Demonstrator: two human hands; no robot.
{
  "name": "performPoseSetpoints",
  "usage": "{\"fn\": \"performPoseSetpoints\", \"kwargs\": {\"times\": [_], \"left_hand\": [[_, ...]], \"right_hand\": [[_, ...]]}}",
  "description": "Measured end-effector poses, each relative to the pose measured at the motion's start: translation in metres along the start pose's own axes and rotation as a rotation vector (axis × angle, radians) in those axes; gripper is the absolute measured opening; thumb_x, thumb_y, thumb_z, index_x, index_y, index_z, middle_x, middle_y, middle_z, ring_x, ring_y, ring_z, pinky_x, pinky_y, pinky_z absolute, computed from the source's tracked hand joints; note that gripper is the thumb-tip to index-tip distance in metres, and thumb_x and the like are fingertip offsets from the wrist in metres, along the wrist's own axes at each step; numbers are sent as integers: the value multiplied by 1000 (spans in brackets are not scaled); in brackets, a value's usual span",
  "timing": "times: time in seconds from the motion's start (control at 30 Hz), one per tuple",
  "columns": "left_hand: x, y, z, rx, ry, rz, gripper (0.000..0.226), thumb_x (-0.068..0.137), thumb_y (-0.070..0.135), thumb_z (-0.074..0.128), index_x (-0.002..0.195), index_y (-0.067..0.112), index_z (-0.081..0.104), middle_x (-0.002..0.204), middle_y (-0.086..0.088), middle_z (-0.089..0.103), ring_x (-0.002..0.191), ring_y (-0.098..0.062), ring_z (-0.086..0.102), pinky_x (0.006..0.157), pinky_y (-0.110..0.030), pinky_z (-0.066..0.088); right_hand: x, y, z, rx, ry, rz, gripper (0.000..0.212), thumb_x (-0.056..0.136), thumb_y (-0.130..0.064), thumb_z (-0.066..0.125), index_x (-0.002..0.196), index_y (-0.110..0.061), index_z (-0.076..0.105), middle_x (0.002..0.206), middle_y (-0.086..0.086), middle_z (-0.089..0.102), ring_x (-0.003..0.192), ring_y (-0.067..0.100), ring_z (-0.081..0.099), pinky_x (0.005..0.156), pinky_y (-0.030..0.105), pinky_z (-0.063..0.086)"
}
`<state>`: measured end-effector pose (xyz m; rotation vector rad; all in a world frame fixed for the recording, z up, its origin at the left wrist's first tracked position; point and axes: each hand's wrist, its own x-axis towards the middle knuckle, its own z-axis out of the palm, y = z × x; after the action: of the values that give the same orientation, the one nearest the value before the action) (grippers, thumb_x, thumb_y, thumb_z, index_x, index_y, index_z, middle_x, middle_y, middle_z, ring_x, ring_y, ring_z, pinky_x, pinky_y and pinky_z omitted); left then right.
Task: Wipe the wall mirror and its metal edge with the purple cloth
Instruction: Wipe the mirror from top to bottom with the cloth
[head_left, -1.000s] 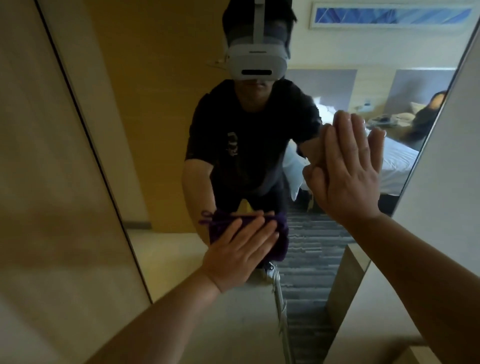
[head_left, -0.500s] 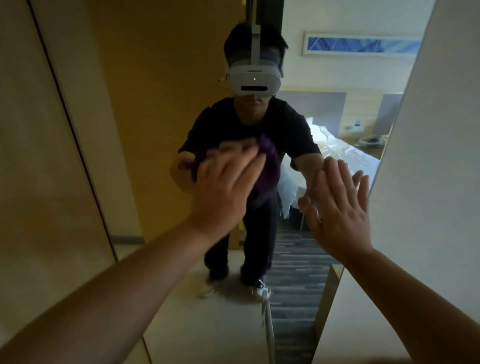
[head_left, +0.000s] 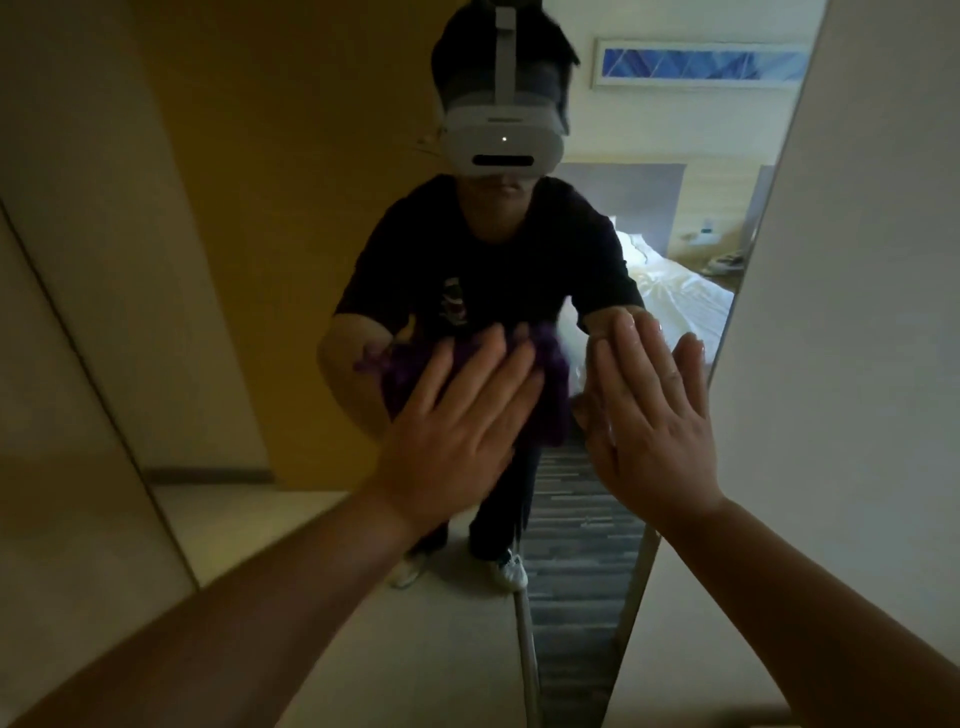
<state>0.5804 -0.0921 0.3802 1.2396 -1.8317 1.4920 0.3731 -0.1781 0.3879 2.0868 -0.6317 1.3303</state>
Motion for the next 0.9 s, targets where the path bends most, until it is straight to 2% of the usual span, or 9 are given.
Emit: {"fn": "performPoseSetpoints", "kwargs": {"times": [0.1,0.2,0.27,0.37,0.47,0.6,0.7,0.8,0.9], "left_hand": [[-98,56,26,39,-192,149,54,103,25,30,156,13,24,163,-11,20,151,-29,18,117,-51,20],[-144,86,33,25,-288,168,52,106,24,25,157,15,23,165,-7,14,152,-27,14,120,-47,15],[-140,86,31,-10,-274,146,48,108,25,25,155,18,29,163,-4,23,150,-24,22,119,-45,19],[-123,76,16,-125,-275,96,41,109,26,29,145,23,48,153,2,43,139,-19,42,108,-41,37],[-95,65,-1,-217,-283,25,39,104,22,37,138,23,55,146,2,52,128,-20,51,93,-41,47],[-16,28,-27,-250,-117,-108,45,109,19,21,134,18,58,138,-3,59,122,-26,57,91,-42,44],[53,7,-39,-235,31,-157,38,102,12,37,136,16,53,140,-6,58,127,-28,52,94,-43,39],[128,-8,-43,-150,179,-132,40,97,7,50,136,15,56,142,-7,56,130,-28,49,98,-43,37],[172,-12,-35,-46,162,-120,45,97,11,55,142,14,50,149,-9,49,137,-30,43,108,-45,34]], "right_hand": [[-4,2,4,6,17,7,52,100,-22,53,147,-3,42,157,17,30,148,37,25,118,63,19],[-5,0,4,-10,22,16,53,101,-23,53,148,-4,38,157,17,29,149,35,21,119,60,16],[-2,-2,0,-18,-12,19,52,102,-24,51,149,-4,39,158,17,29,149,35,20,120,58,15],[-8,-8,-13,-4,-64,64,51,104,-25,43,149,-2,39,158,19,29,149,37,21,120,60,19],[-28,-8,-34,-3,-156,157,58,101,-25,39,155,-9,26,162,15,19,153,33,11,121,59,13],[-44,16,-56,-126,-362,247,66,98,-30,33,157,-19,5,165,14,10,153,34,6,119,64,14],[-45,24,-62,-198,-464,194,68,97,-30,36,156,-15,5,165,15,7,152,35,8,117,65,18],[-46,30,-62,-237,-510,161,78,91,-24,52,157,-11,12,166,14,1,152,35,5,120,61,9],[-46,35,-60,-216,-491,149,69,95,-26,41,158,-10,16,166,12,0,152,32,4,120,58,7]]}}
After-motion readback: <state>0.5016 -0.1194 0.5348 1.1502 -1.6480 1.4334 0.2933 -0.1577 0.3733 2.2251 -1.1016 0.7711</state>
